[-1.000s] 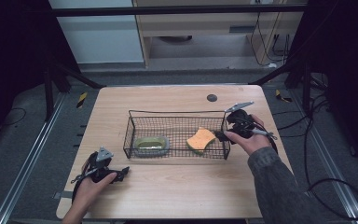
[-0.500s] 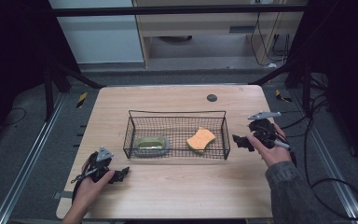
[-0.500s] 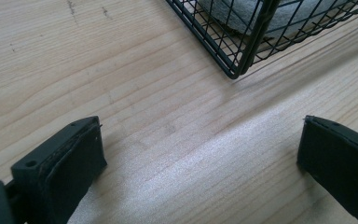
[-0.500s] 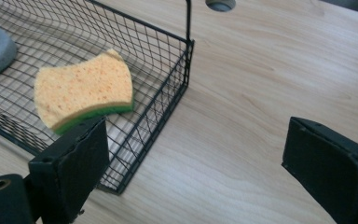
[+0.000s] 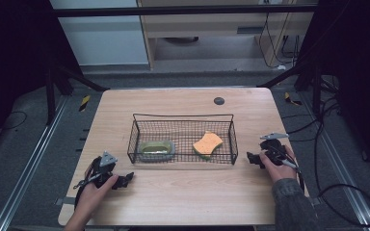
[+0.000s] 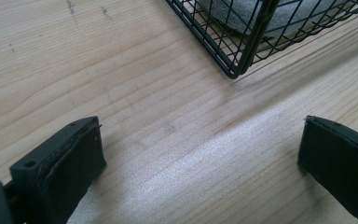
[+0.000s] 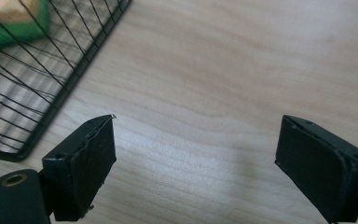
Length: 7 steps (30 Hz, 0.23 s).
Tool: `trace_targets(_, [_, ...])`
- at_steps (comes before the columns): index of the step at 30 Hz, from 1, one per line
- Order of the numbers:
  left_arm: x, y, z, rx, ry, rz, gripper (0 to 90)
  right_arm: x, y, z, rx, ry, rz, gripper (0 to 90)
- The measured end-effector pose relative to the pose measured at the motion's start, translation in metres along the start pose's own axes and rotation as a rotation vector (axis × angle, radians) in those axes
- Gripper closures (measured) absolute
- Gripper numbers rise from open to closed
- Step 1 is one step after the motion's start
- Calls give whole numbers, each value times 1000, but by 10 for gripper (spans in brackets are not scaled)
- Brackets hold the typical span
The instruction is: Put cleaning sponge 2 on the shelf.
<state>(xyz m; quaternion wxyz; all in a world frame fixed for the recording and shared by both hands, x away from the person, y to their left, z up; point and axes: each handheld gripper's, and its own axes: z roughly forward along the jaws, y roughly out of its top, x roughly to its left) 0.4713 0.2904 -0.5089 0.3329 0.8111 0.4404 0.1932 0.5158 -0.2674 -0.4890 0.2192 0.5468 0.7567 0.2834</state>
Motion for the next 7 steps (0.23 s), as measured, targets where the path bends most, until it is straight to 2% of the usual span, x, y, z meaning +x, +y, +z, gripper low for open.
trace_targets(2, [0, 0, 0, 0, -1, 0, 0, 0, -7, 9, 4, -6, 5, 112])
trace_targets(3, [0, 0, 0, 0, -1, 0, 0, 0, -10, 12, -13, 7, 18, 84])
trace_targets(7, [0, 0, 0, 0, -1, -1, 0, 0, -16, 16, -85, -6, 28, 59])
